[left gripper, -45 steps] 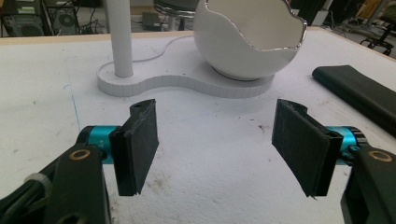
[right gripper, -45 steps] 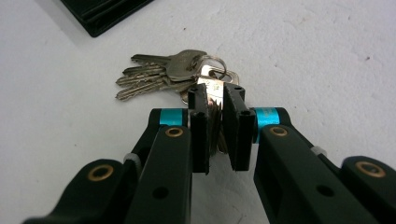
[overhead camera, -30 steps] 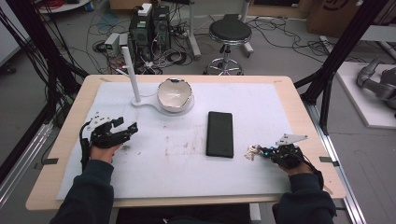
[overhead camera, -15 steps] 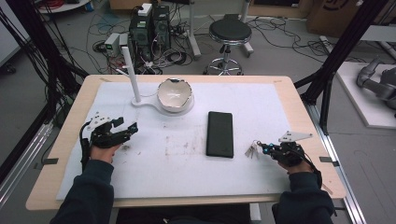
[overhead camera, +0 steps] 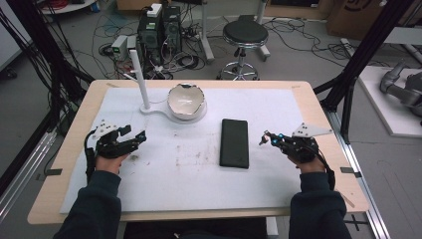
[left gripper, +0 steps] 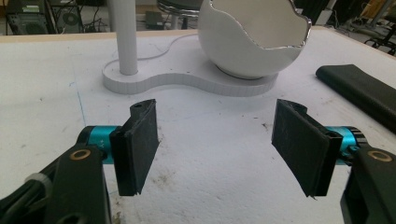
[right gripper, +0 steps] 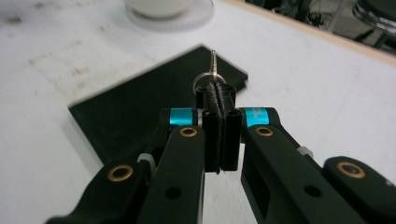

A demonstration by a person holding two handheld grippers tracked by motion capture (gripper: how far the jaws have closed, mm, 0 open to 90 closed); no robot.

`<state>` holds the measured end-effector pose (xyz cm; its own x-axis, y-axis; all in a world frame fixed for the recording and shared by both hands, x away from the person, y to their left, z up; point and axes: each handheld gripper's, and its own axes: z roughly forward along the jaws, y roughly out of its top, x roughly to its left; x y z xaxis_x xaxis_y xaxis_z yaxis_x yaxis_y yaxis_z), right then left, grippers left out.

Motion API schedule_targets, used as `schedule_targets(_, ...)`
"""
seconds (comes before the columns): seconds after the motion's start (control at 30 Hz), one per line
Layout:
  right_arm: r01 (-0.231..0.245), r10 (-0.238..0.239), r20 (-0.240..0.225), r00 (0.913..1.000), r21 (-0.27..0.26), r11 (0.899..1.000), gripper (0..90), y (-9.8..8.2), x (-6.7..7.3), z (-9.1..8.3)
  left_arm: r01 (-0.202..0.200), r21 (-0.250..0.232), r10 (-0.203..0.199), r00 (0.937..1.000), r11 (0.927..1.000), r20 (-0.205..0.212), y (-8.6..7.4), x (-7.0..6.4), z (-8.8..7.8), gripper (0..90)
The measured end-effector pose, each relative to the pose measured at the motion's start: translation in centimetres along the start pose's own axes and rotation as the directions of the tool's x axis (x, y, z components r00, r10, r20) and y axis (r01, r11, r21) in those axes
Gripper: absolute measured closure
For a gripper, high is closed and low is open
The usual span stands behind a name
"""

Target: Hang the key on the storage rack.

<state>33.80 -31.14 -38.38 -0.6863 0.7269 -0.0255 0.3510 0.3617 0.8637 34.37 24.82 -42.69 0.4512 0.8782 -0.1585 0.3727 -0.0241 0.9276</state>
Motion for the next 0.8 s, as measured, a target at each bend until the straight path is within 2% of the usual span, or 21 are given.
schedule_targets(0.07, 0.014, -0.015, -0.030, 0.9994, -0.025, 1.000, 90.0, 2.0, 0.1, 0.9, -0.002, -0.006, 0.002, 1.0000, 1.0000, 0.004, 0.0, 0.1, 0.0, 31.5)
schedule_targets(0.13, 0.021, -0.023, -0.041, 0.9989, -0.026, 0.999, 90.0, 2.7, 0.2, 1.3, -0.004, -0.012, 0.004, 1.0000, 0.9999, 0.009, 0.0, 0.1, -0.1, 31.5)
schedule_targets(0.17, 0.045, -0.047, -0.057, 0.9973, -0.036, 0.998, 90.0, 4.2, 0.4, 2.2, -0.014, -0.024, 0.014, 0.9999, 0.9996, 0.010, 0.1, 0.1, -0.2, 31.3)
schedule_targets(0.2, 0.045, -0.047, -0.057, 0.9973, -0.036, 0.998, 90.0, 4.2, 0.4, 2.2, -0.014, -0.024, 0.014, 0.9999, 0.9996, 0.010, 0.1, 0.1, -0.2, 30.6)
schedule_targets(0.23, 0.057, -0.060, -0.083, 0.9948, -0.041, 0.998, 90.0, 5.7, 0.8, 3.3, -0.022, -0.036, 0.023, 0.9997, 0.9991, 0.013, 0.2, 0.1, -0.3, 29.6)
schedule_targets(0.27, 0.057, -0.060, -0.083, 0.9948, -0.041, 0.998, 90.0, 5.7, 0.8, 3.3, -0.022, -0.036, 0.023, 0.9997, 0.9991, 0.013, 0.2, 0.1, -0.3, 28.9)
schedule_targets(0.3, 0.082, -0.087, -0.115, 0.9896, -0.045, 0.996, 90.0, 7.4, 1.2, 4.6, -0.031, -0.043, 0.032, 0.9994, 0.9986, 0.010, 0.2, 0.2, -0.4, 27.7)
schedule_targets(0.33, 0.082, -0.087, -0.115, 0.9896, -0.045, 0.996, 90.0, 7.4, 1.2, 4.6, -0.036, -0.044, 0.036, 0.9993, 0.9984, 0.007, 0.2, 0.2, -0.4, 27.7)
schedule_targets(0.37, 0.094, -0.100, -0.144, 0.9845, -0.050, 0.994, 90.0, 8.8, 1.6, 5.7, -0.036, -0.048, 0.036, 0.9993, 0.9982, 0.008, 0.2, 0.3, -0.5, 25.9)
schedule_targets(0.4, 0.094, -0.100, -0.144, 0.9845, -0.050, 0.994, 90.0, 8.8, 1.6, 5.7, -0.035, -0.049, 0.035, 0.9994, 0.9982, 0.005, 0.2, 0.3, -0.6, 25.9)
schedule_targets(0.53, 0.147, -0.155, -0.194, 0.9687, -0.058, 0.987, 90.0, 12.3, 2.9, 8.3, -0.032, -0.059, 0.032, 0.9995, 0.9978, 0.002, 0.2, 0.6, -0.9, 25.6)
schedule_targets(0.57, 0.168, -0.178, -0.215, 0.9602, -0.064, 0.984, 90.0, 14.0, 3.6, 9.6, -0.032, -0.059, 0.032, 0.9995, 0.9978, -0.001, 0.2, 0.7, -0.9, 25.6)
schedule_targets(0.6, 0.168, -0.178, -0.215, 0.9602, -0.064, 0.984, 90.0, 14.0, 3.6, 9.6, -0.033, -0.058, 0.033, 0.9995, 0.9978, -0.002, 0.2, 0.8, -1.0, 25.6)
schedule_targets(0.7, 0.171, -0.185, -0.244, 0.9520, -0.079, 0.982, 90.0, 15.9, 4.3, 11.2, -0.032, -0.058, 0.032, 0.9995, 0.9978, -0.002, 0.1, 1.1, -1.1, 25.6)
schedule_targets(0.8, 0.168, -0.188, -0.291, 0.9381, -0.093, 0.981, 90.0, 18.1, 5.2, 13.5, -0.026, -0.055, 0.026, 0.9997, 0.9981, -0.002, 0.1, 1.3, -1.2, 25.7)
